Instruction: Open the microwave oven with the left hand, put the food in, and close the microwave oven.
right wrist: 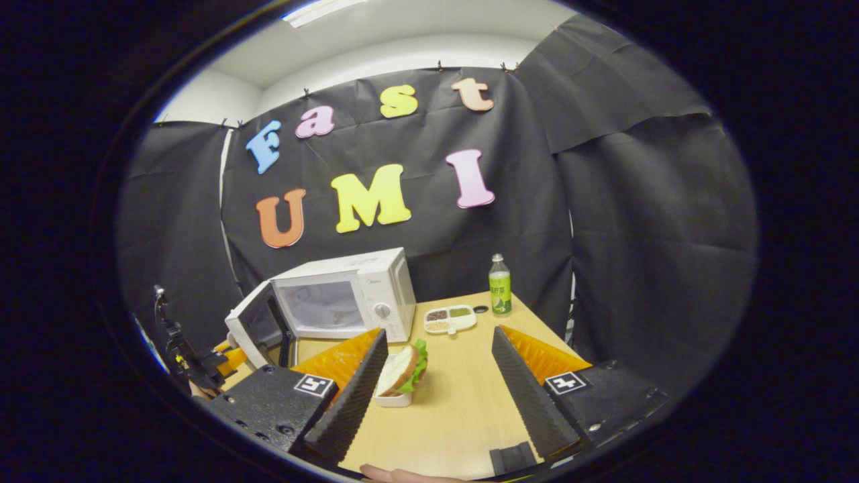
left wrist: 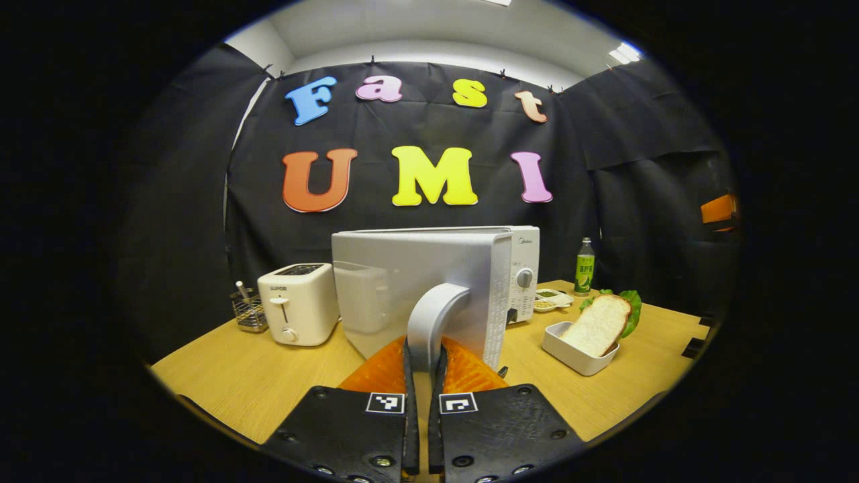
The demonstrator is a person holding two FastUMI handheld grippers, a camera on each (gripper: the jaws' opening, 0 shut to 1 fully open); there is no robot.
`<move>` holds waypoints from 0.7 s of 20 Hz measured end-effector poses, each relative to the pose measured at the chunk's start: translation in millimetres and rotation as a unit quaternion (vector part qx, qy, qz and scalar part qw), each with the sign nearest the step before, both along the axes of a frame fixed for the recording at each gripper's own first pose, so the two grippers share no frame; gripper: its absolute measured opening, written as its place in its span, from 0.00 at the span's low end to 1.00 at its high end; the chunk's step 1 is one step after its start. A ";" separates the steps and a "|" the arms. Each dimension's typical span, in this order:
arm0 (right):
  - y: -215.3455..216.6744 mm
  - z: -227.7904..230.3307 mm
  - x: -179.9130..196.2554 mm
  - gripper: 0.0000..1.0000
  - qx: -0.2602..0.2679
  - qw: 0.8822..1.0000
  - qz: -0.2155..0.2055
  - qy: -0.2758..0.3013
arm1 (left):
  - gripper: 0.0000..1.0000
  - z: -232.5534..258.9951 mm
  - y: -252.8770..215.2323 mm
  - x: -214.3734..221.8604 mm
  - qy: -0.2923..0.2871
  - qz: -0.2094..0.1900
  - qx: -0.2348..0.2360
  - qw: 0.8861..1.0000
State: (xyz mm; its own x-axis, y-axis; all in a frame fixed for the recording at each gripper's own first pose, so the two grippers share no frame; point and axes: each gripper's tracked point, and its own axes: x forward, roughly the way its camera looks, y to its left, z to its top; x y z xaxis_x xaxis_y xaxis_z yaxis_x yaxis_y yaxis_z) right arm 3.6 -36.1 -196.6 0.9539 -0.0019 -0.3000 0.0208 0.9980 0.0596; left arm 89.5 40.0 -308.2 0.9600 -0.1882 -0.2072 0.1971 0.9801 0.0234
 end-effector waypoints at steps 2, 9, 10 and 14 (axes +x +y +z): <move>14.4 -6.5 1.1 1.00 -0.007 1.000 0.015 0.008 | 0.08 -0.2 31.1 -6.5 0.008 0.038 -0.006 0.999; 41.3 -23.5 9.5 1.00 -0.025 0.999 0.038 0.026 | 0.39 -32.3 123.0 -44.3 0.072 0.138 -0.020 0.988; 43.1 -25.8 11.7 0.99 -0.028 0.999 0.037 0.029 | 0.32 -31.2 134.1 -50.4 0.072 0.151 -0.021 0.986; 54.8 -34.2 20.8 1.00 -0.036 0.997 0.063 0.041 | 0.94 -4.5 160.2 -75.0 0.055 0.201 0.000 0.978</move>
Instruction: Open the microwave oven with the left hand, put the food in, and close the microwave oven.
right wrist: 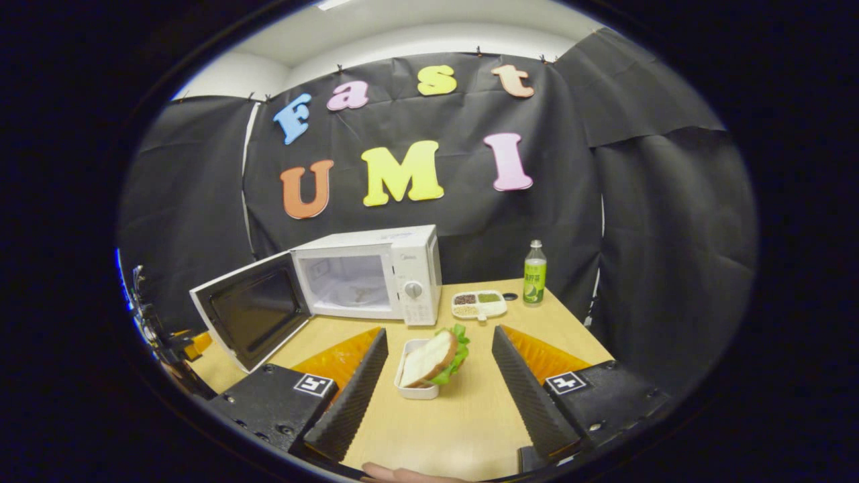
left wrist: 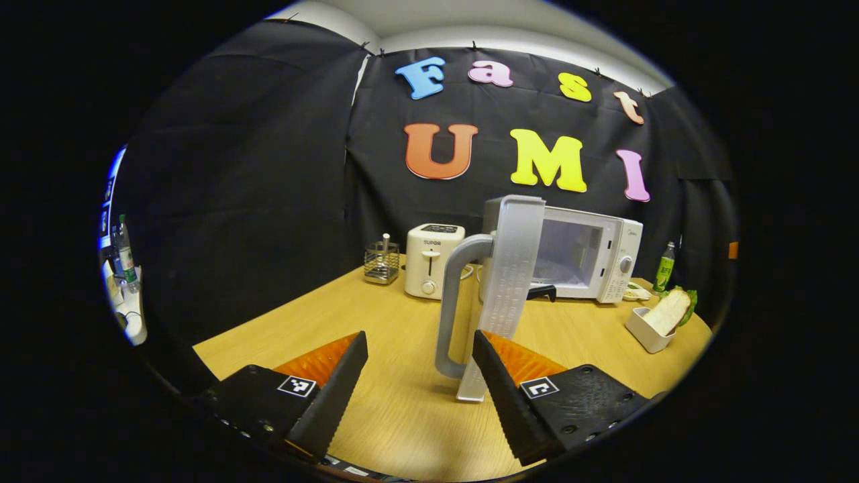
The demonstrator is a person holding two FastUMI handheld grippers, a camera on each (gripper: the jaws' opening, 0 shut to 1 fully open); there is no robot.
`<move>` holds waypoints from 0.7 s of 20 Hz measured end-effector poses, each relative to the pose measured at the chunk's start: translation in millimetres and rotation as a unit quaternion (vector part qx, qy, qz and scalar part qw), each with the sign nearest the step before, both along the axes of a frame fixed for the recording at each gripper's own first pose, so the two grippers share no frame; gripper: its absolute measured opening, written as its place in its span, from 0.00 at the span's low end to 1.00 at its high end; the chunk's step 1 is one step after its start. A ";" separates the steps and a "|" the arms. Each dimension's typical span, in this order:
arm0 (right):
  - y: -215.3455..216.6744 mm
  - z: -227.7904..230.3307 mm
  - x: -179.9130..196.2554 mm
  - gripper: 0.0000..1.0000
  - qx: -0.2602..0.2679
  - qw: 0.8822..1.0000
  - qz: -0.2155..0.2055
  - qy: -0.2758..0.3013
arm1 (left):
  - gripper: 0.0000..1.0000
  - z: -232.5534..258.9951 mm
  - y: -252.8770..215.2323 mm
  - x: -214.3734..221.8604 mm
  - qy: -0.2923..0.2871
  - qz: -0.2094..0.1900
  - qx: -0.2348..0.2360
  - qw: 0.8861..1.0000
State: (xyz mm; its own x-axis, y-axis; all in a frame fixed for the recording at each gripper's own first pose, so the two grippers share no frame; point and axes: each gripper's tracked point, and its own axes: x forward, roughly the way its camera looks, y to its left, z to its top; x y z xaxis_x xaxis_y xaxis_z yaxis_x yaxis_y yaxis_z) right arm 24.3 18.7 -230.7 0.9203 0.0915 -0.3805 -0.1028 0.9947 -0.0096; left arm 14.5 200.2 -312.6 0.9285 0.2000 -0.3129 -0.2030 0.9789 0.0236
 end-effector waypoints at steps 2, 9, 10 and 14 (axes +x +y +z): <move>4.1 -9.9 8.9 1.00 -0.011 0.999 0.027 0.022 | 0.93 22.5 -4.0 -10.3 -0.016 0.001 0.015 1.000; -16.7 -36.2 59.2 1.00 -0.018 0.992 0.053 0.115 | 0.95 102.0 -32.3 -35.1 -0.078 0.003 0.020 0.997; -23.9 -46.6 67.8 0.89 -0.015 0.989 0.049 0.136 | 0.95 110.7 -35.8 -36.0 -0.083 0.004 0.020 0.996; -32.2 -88.8 88.7 1.00 0.044 0.969 0.058 0.235 | 0.95 129.4 -55.9 -39.9 -0.096 -0.002 0.018 0.995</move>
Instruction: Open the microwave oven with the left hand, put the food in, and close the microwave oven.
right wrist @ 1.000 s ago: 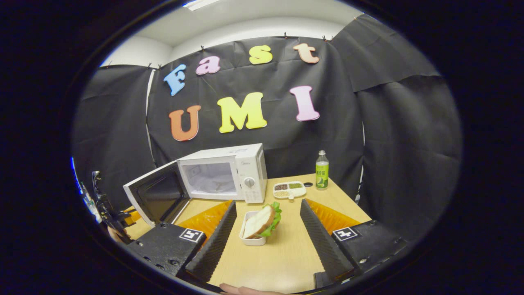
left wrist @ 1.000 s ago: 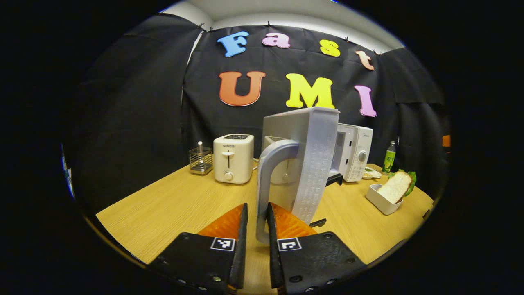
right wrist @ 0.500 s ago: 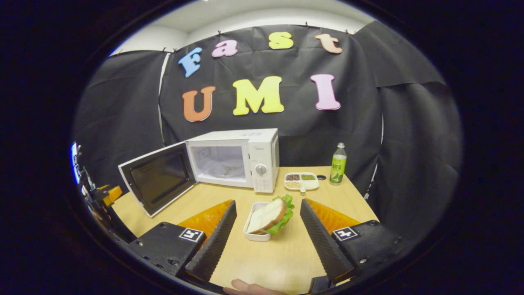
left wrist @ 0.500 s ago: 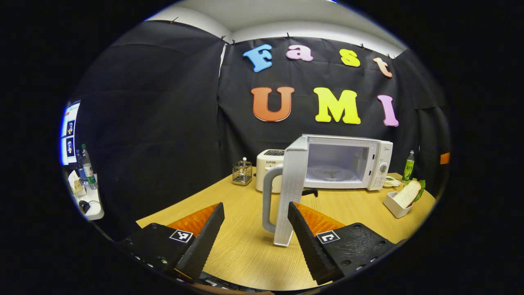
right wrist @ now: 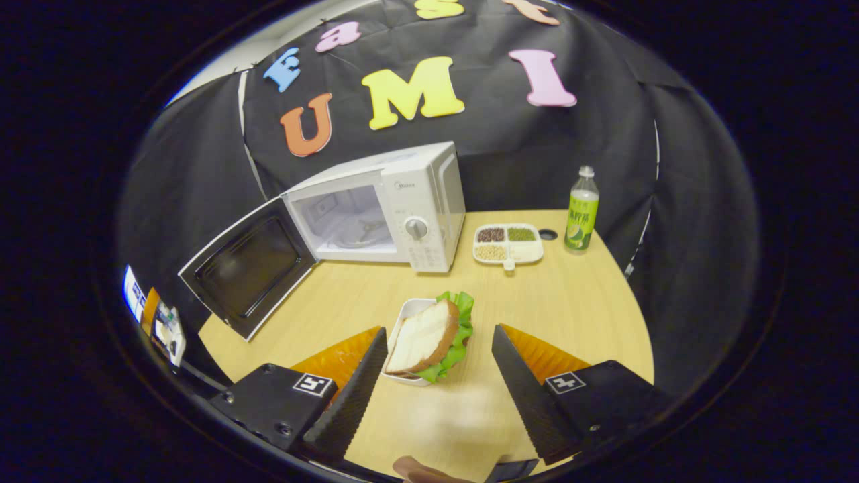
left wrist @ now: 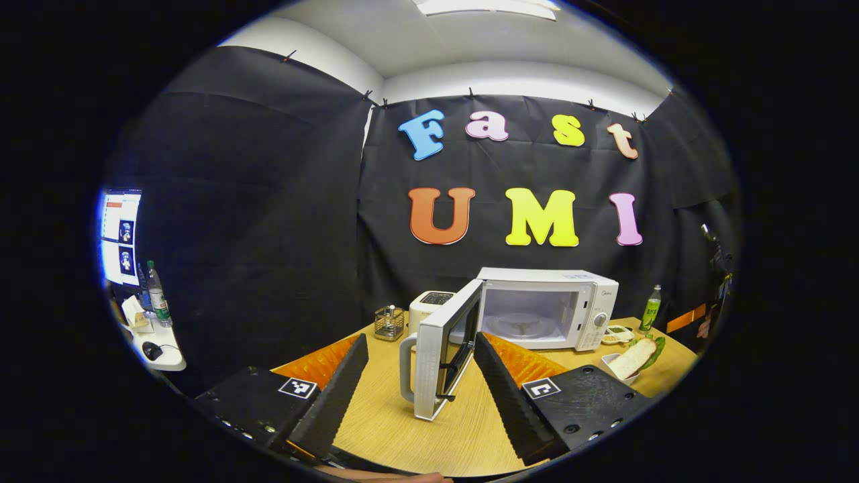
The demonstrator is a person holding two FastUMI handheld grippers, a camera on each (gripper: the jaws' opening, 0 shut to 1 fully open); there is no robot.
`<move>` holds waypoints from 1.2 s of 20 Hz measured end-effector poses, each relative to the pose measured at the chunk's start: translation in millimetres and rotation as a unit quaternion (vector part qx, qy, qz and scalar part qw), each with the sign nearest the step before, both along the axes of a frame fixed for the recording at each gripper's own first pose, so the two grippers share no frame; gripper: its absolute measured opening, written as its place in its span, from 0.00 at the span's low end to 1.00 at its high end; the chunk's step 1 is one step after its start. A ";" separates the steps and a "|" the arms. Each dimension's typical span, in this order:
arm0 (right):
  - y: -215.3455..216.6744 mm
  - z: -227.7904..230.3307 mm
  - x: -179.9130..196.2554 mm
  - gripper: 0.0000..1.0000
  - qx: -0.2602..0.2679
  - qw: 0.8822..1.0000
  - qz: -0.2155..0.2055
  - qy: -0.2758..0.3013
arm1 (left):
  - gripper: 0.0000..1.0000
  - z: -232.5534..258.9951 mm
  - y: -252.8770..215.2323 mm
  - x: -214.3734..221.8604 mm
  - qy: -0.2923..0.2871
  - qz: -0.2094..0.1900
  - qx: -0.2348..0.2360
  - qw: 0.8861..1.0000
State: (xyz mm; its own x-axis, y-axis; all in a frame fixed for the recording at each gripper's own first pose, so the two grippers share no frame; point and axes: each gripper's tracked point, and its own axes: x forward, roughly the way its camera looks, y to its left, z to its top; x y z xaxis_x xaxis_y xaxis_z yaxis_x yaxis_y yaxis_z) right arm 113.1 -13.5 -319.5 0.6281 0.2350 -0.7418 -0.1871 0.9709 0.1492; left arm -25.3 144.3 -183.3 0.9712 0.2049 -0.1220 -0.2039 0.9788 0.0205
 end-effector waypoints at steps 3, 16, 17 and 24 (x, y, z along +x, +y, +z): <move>-5.2 -24.7 13.2 0.90 0.060 0.996 -0.008 0.069 | 0.95 7.0 -8.6 1.0 -0.003 -0.002 0.004 1.000; 13.3 -59.5 23.8 0.27 0.280 0.931 -0.039 0.231 | 0.95 11.5 -22.8 2.2 0.002 -0.010 0.007 1.000; 13.4 -58.6 23.6 0.27 0.273 0.934 -0.038 0.229 | 0.95 12.8 -24.3 -0.4 0.002 -0.012 0.009 1.000; 10.1 -15.3 3.5 0.22 0.184 0.971 -0.003 0.153 | 0.84 20.3 -29.5 -18.5 -0.006 -0.028 0.004 1.000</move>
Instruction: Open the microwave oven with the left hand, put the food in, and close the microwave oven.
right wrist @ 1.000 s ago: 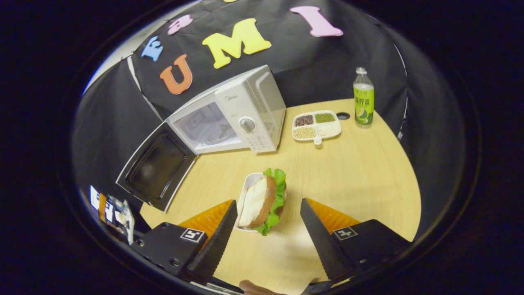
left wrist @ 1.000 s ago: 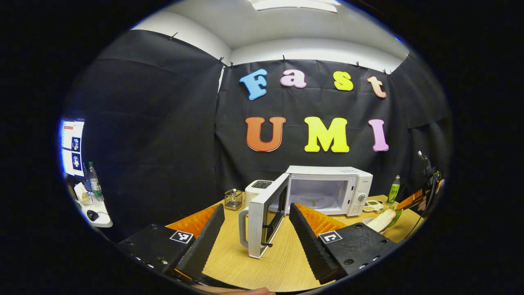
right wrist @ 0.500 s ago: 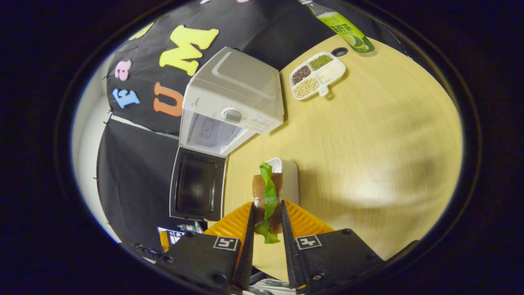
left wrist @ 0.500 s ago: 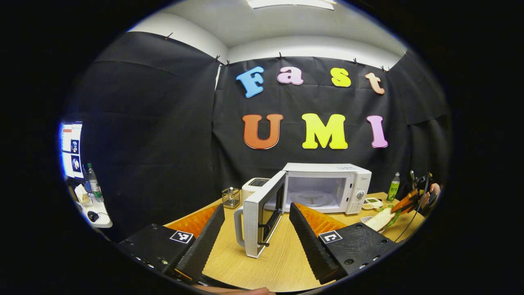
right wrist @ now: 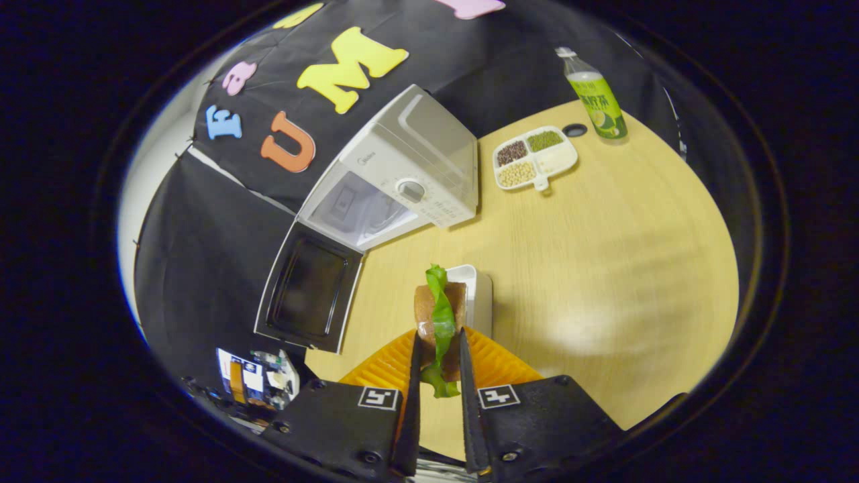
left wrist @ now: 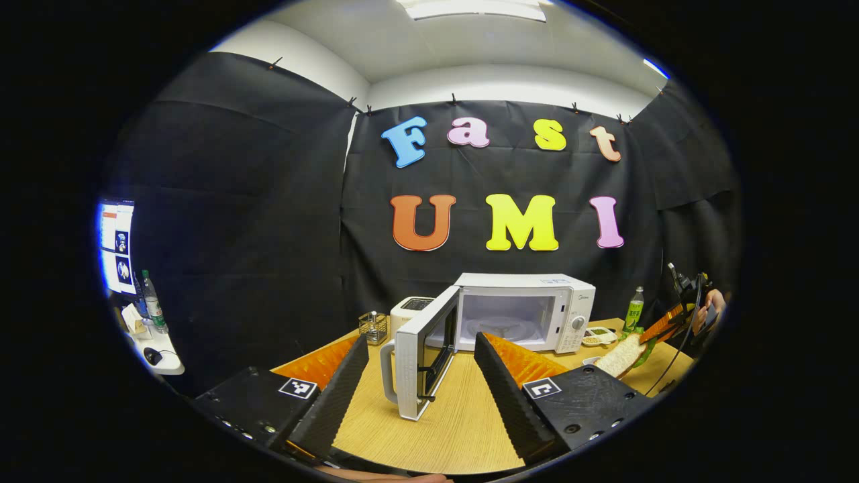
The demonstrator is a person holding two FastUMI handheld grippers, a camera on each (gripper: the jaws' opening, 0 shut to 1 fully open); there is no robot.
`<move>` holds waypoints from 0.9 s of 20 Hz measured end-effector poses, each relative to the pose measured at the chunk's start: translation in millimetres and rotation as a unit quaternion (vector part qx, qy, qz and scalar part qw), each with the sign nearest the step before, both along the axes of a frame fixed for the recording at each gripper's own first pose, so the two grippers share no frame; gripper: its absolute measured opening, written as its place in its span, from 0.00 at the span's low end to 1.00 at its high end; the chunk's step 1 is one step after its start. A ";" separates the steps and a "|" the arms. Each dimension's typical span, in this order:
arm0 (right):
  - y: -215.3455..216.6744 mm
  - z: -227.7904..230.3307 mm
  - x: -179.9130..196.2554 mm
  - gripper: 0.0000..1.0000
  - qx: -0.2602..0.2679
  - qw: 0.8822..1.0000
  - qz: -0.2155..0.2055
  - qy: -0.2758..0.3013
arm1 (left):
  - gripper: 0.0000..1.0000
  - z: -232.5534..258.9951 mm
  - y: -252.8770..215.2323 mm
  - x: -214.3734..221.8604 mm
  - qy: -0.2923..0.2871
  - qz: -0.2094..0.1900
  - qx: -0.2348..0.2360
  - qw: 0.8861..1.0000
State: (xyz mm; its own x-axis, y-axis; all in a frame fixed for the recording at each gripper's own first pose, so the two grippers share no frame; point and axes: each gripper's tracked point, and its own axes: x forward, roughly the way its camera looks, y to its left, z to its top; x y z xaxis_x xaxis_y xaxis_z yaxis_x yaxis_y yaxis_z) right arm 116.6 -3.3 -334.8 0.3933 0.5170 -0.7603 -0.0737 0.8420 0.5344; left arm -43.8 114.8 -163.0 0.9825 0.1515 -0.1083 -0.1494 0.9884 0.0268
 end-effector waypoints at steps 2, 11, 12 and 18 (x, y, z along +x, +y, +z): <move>4.4 17.4 -6.3 0.22 -0.034 0.999 0.019 -0.036 | 0.84 -1.7 -0.8 -4.0 0.002 -0.005 -0.002 1.000; 58.2 64.4 -42.5 0.30 -0.205 0.948 0.143 -0.199 | 0.95 -8.8 -2.9 -15.1 0.007 -0.029 -0.022 0.999; 67.5 65.8 -45.1 0.30 -0.220 0.940 0.151 -0.212 | 0.95 -8.9 -3.5 -16.5 0.006 -0.033 -0.023 0.999; 133.7 62.4 -41.1 0.22 -0.270 0.902 0.188 -0.280 | 0.95 -17.5 1.6 -21.7 0.010 -0.043 -0.028 0.999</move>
